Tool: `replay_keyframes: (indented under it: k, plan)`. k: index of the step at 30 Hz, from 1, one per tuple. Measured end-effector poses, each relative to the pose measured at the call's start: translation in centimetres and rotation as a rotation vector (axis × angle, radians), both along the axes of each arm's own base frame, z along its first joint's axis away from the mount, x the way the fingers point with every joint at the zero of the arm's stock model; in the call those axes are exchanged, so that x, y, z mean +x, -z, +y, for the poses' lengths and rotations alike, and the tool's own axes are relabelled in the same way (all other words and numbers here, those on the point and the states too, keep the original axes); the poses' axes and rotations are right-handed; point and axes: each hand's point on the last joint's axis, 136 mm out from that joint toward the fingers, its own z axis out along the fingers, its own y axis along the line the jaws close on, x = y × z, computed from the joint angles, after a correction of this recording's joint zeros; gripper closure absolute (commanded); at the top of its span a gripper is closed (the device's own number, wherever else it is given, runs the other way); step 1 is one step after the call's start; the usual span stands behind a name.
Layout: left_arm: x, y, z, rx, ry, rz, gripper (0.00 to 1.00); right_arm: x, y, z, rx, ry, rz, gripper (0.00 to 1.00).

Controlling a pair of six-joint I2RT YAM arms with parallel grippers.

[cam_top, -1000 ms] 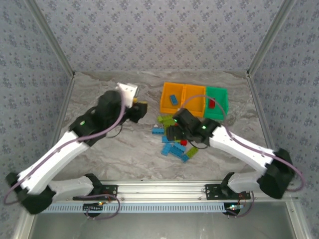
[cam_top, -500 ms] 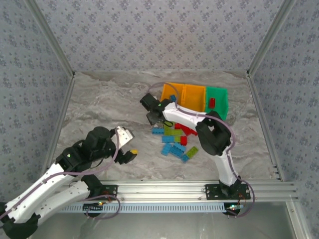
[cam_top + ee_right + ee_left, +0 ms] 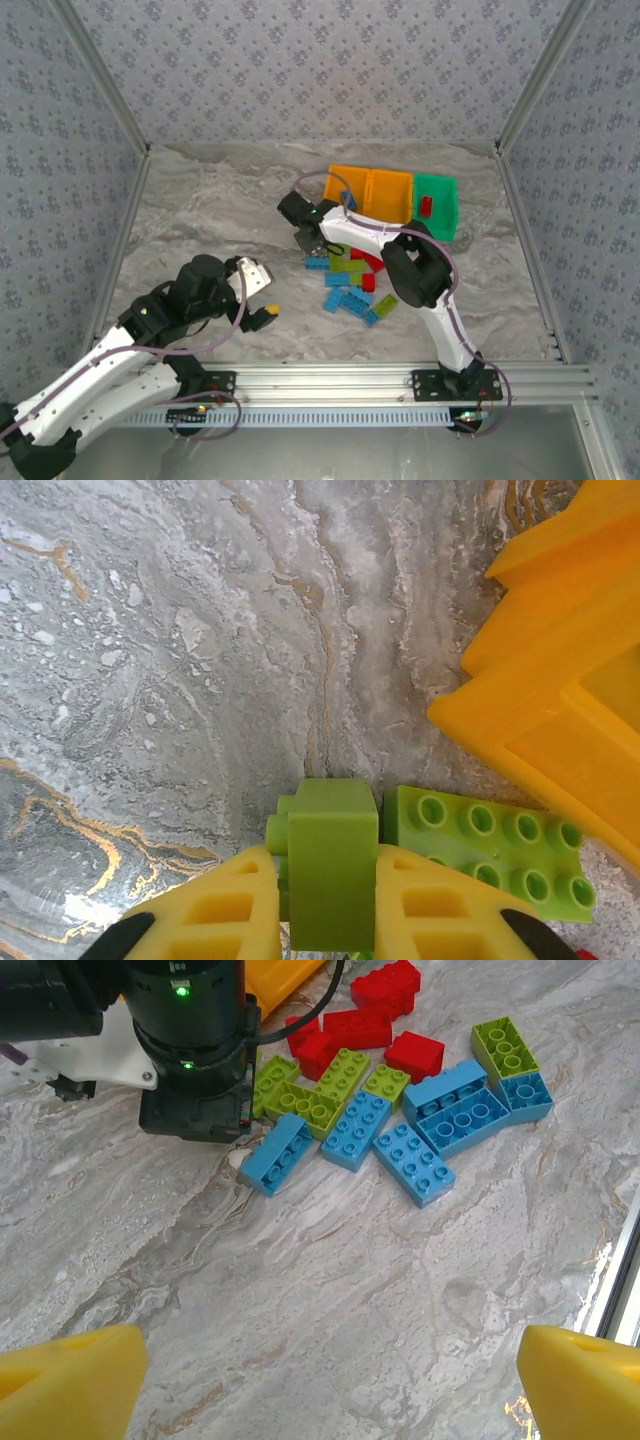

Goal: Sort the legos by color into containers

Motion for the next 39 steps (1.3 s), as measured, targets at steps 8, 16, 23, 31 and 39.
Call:
replay_keyframes:
  k: [8, 16, 23, 31, 39]
  plan:
    - [0.0, 0.0, 0.0, 0.0, 0.0, -0.002, 0.01, -1.9, -8.3, -2.1, 0.15, 0.016, -0.14, 0.79]
    - [0.4, 0.3, 0.2, 0.009, -0.012, 0.0, 0.01, 0.5, -20.2, -13.1, 0.393, 0.277, -0.52, 0.78]
    - [0.6, 0.9, 0.1, 0.021, -0.014, 0.018, 0.01, 5.1, -11.0, -20.4, 0.327, 0.481, -0.367, 0.78]
    - [0.7, 0.8, 0.0, 0.015, -0.014, 0.015, 0.01, 8.0, -6.7, -18.9, 0.361, 0.493, -0.226, 0.59]
    - [1.3, 0.8, -0.2, -0.005, -0.053, 0.046, 0.03, 7.2, -11.3, -19.0, 0.423, 0.486, -0.261, 0.55]
